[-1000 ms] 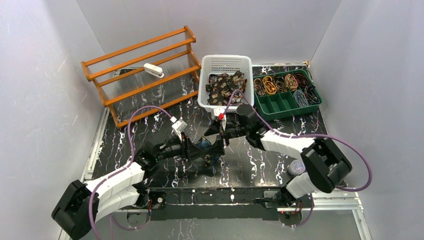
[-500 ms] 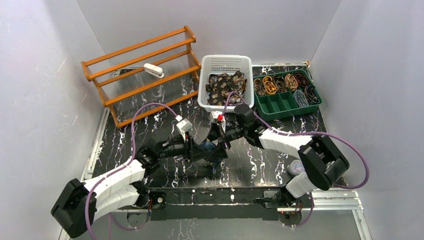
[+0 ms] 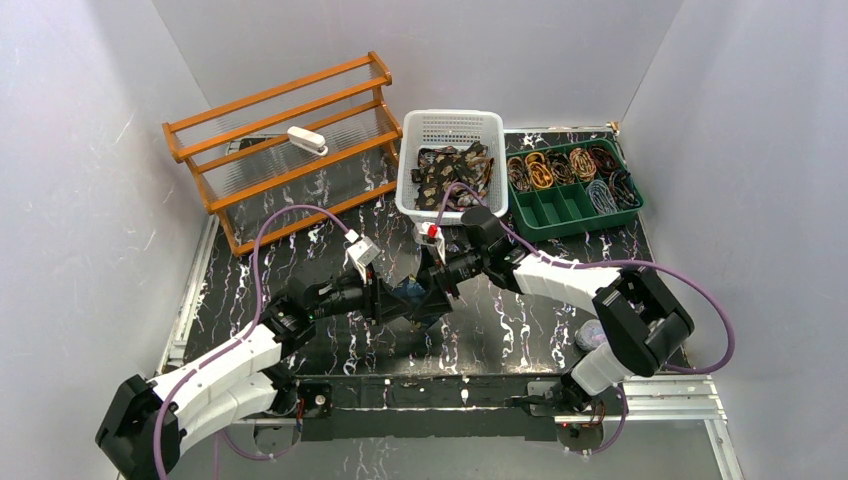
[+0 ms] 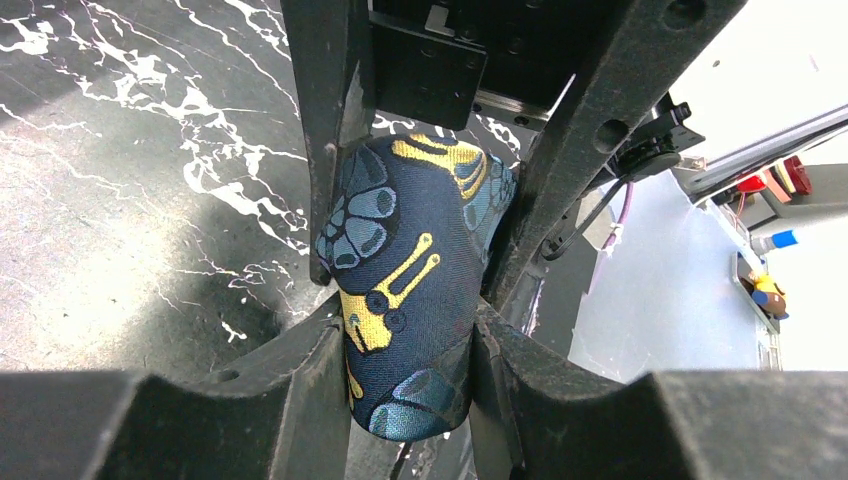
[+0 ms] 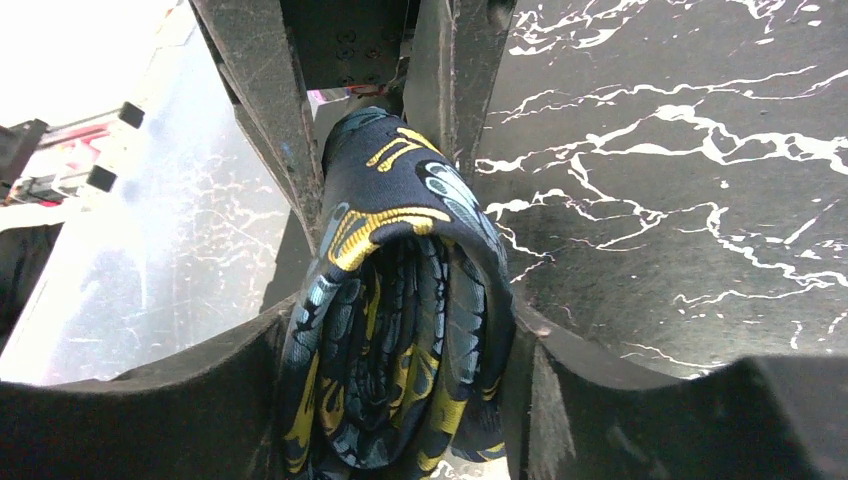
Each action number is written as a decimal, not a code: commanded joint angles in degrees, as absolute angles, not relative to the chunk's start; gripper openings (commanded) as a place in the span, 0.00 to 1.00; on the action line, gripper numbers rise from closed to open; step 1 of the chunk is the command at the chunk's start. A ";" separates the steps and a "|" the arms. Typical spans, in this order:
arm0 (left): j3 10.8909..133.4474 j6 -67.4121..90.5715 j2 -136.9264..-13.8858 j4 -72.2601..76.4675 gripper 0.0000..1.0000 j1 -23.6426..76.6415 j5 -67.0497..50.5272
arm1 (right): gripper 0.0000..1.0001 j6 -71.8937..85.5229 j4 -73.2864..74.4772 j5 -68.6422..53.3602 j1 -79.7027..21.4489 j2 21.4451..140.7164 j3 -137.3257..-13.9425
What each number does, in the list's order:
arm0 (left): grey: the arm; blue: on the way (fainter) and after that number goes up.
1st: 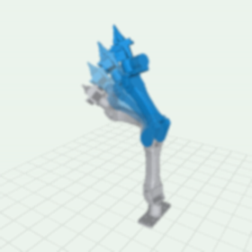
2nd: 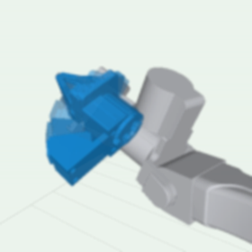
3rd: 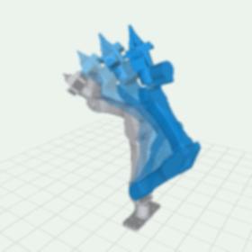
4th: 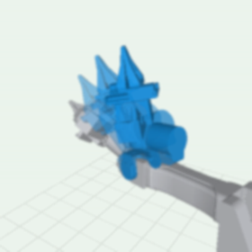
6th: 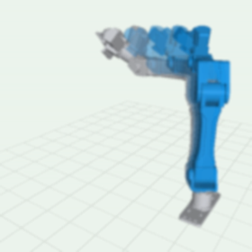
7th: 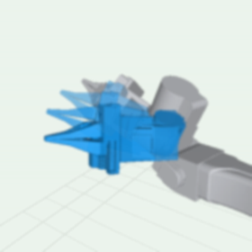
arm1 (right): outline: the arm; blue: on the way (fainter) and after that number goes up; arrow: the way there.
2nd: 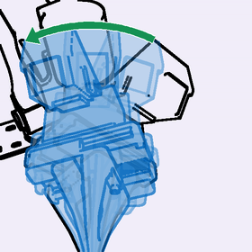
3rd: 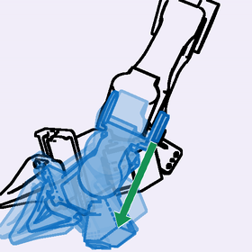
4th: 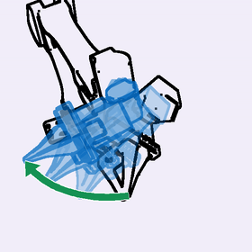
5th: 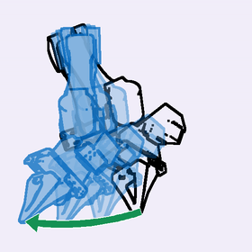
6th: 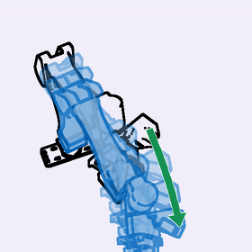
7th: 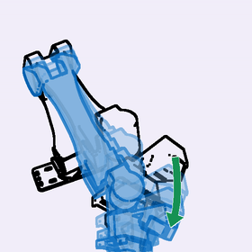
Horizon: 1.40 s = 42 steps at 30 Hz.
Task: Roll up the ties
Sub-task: Place the tie in the storage box.
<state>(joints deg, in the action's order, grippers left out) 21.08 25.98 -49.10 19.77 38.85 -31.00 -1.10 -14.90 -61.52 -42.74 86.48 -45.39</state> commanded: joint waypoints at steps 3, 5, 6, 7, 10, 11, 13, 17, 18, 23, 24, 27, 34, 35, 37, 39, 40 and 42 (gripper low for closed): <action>23.11 23.93 -47.86 21.64 0.16 38.86 -29.52 | 0.64 3.91 -14.16 -64.09 -44.21 87.19 -47.04; 23.28 23.19 -46.67 20.59 0.15 38.88 -28.87 | 0.63 3.84 -13.06 -64.13 -44.30 87.10 -46.93; 23.22 23.05 -46.29 20.54 0.15 38.86 -28.65 | 0.64 4.00 -12.97 -63.95 -44.32 86.98 -46.75; 23.13 22.96 -46.08 20.63 0.15 38.93 -28.57 | 0.67 4.23 -13.19 -63.85 -44.37 86.74 -46.49; 23.12 23.16 -46.13 20.93 0.14 38.86 -29.03 | 0.75 4.89 -14.11 -64.00 -44.52 86.00 -45.89; 22.91 23.38 -46.26 21.68 0.14 38.88 -29.27 | 0.75 5.44 -14.47 -64.39 -44.62 85.82 -45.80; 22.65 24.02 -46.51 22.73 0.14 38.93 -29.65 | 0.74 6.02 -15.03 -64.71 -44.73 85.39 -45.79; 22.33 24.30 -46.69 23.41 0.13 38.92 -30.26 | 0.60 5.87 -14.55 -64.89 -44.74 85.17 -45.77; 22.30 24.15 -46.41 23.13 0.13 38.91 -30.13 | 0.58 5.89 -14.14 -65.00 -44.74 85.24 -45.83; 21.89 23.42 -44.13 22.16 0.12 38.93 -29.18 | 0.50 5.42 -12.47 -65.02 -44.74 84.90 -45.35; 21.94 23.13 -43.84 21.44 0.12 38.93 -29.10 | 0.49 5.39 -12.48 -65.19 -44.74 84.64 -45.13; 21.72 23.10 -43.30 21.38 0.11 38.93 -28.94 | 0.68 4.86 -11.57 -65.53 -44.74 83.77 -45.15; 21.68 23.61 -43.52 21.87 0.09 38.93 -29.14 | 0.58 3.26 -9.44 -65.77 -44.74 83.19 -45.69; 21.58 23.70 -43.39 22.14 0.09 38.87 -29.12 | 0.54 3.34 -9.40 -65.82 -44.74 83.27 -45.78; 21.53 23.65 -43.18 22.00 0.08 38.90 -28.93 | 0.50 3.58 -9.40 -65.89 -44.74 83.40 -45.71; 21.53 23.57 -42.97 21.74 0.08 38.86 -28.76 | 0.44 3.60 -9.16 -65.46 -44.74 83.49 -45.55; 21.53 23.56 -42.78 21.62 0.08 38.86 -28.68 | 0.43 3.47 -9.14 -65.22 -44.74 83.45 -45.41; 21.53 23.47 -42.49 21.27 0.08 38.89 -28.64 | 0.38 3.48 -9.14 -64.94 -44.76 83.28 -45.14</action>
